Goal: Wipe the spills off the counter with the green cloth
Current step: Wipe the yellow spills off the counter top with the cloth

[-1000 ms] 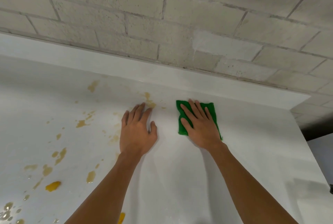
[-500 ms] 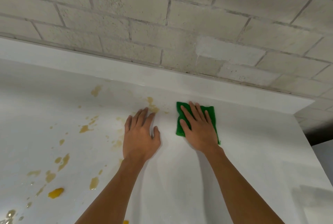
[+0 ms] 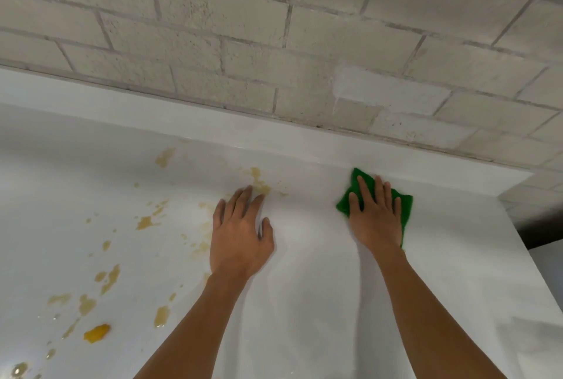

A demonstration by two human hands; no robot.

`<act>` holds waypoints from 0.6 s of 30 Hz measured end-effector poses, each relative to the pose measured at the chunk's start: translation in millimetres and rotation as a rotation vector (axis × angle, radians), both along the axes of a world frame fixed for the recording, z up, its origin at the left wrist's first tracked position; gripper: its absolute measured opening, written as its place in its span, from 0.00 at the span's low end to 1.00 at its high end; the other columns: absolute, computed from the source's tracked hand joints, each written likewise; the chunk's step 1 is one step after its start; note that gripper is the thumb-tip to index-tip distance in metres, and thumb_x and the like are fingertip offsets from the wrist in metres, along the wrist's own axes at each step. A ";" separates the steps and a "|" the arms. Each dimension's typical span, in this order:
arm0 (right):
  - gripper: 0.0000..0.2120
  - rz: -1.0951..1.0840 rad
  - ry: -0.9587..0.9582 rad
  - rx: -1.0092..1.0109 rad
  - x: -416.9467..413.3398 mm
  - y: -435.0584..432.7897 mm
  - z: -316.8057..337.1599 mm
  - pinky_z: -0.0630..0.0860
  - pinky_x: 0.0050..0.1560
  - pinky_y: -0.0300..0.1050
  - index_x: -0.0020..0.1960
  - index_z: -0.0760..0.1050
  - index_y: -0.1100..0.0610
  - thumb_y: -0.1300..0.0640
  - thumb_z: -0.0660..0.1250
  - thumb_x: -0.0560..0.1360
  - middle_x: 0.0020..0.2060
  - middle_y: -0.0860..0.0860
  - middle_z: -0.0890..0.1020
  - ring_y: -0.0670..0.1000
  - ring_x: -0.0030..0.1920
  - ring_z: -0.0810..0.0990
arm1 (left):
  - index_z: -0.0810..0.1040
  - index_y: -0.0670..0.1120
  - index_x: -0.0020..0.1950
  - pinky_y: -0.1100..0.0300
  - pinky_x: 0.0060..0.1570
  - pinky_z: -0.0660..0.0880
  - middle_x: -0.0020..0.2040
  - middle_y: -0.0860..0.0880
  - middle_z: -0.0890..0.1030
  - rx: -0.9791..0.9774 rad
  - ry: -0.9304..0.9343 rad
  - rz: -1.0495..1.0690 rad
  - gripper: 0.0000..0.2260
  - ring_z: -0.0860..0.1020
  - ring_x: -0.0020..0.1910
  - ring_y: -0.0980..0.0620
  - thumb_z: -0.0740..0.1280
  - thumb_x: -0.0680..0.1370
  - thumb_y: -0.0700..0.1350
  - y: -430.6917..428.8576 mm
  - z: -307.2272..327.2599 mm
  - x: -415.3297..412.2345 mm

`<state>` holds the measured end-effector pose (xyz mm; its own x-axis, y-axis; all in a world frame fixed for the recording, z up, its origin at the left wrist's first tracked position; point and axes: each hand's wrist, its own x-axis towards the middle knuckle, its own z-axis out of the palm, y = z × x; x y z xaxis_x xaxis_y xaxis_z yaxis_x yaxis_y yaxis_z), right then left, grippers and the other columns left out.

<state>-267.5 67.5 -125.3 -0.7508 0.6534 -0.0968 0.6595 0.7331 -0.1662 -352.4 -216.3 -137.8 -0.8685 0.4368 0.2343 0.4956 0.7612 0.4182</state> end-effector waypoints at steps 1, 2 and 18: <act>0.29 -0.074 -0.001 -0.005 -0.4 5.8 0.9 0.38 0.85 0.60 0.86 0.39 0.41 0.38 0.41 0.87 0.86 0.50 0.39 0.54 0.86 0.37 | 0.72 0.49 0.78 0.44 0.82 0.54 0.81 0.49 0.67 0.001 -0.001 0.004 0.26 0.61 0.82 0.50 0.58 0.80 0.54 1.0 0.7 -0.2; 0.29 -0.129 -0.008 -0.011 -2.7 8.4 1.3 0.37 0.84 0.61 0.87 0.40 0.42 0.40 0.41 0.87 0.86 0.51 0.39 0.55 0.86 0.37 | 0.72 0.49 0.78 0.44 0.82 0.54 0.81 0.49 0.67 0.000 -0.002 0.006 0.26 0.62 0.82 0.50 0.58 0.80 0.54 2.2 1.1 -0.5; 0.29 -0.007 0.000 -0.026 -44.1 -41.4 0.6 0.37 0.84 0.60 0.87 0.39 0.44 0.41 0.40 0.88 0.86 0.51 0.38 0.54 0.86 0.35 | 0.74 0.47 0.77 0.44 0.82 0.55 0.81 0.48 0.68 0.072 -0.004 -0.036 0.27 0.62 0.82 0.50 0.58 0.80 0.54 -4.1 -3.9 -0.7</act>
